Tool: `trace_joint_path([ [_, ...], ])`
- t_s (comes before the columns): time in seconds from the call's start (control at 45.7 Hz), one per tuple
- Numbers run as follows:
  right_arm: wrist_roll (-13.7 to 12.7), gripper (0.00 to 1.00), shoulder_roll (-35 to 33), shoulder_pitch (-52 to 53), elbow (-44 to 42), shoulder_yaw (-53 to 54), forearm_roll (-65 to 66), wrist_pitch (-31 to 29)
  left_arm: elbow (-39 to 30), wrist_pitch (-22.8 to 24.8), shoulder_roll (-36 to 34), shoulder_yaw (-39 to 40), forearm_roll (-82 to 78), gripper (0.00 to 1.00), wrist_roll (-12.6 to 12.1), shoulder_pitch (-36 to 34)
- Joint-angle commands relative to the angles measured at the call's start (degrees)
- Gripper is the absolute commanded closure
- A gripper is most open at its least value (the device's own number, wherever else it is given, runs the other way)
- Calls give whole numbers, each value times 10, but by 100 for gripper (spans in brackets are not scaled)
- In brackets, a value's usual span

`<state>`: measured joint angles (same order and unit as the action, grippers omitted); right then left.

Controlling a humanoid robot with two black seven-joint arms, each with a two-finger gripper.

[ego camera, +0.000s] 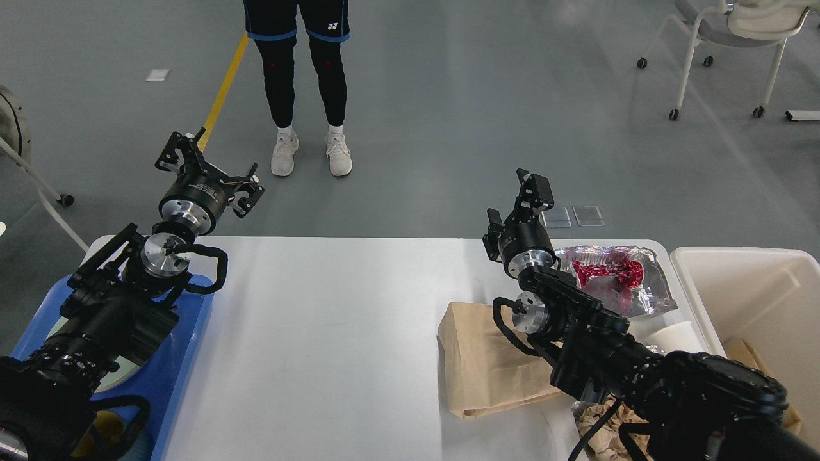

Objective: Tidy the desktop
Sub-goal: 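Release the plate and pull the left gripper back above the tray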

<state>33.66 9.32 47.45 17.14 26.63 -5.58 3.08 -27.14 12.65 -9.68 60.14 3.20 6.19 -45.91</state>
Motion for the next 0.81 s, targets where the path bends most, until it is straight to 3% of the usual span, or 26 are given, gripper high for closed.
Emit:
trace_joint_path([
  [0.0, 0, 0, 0, 0, 0, 0, 0, 0, 2, 2, -2, 3, 1, 1, 0, 4],
  [0.285, 0, 0, 1, 0, 0, 0, 0, 0, 2, 86, 26, -11, -10, 1, 7, 69],
  [0.35, 0, 0, 1, 0, 0, 0, 0, 0, 2, 114, 40, -13, -13, 1, 33, 75],
  [0.46, 0, 0, 0, 0, 0, 0, 0, 0, 1, 162, 48, -17, -17, 1, 95, 100],
  [0.569, 0, 0, 0, 0, 0, 0, 0, 0, 1, 178, 56, -14, -14, 1, 142, 110],
  [0.635, 0, 0, 0, 0, 0, 0, 0, 0, 2, 179, 56, -8, -11, 1, 153, 111],
  [0.788, 0, 0, 0, 0, 0, 0, 0, 0, 1, 184, 55, -13, -11, 1, 154, 112],
])
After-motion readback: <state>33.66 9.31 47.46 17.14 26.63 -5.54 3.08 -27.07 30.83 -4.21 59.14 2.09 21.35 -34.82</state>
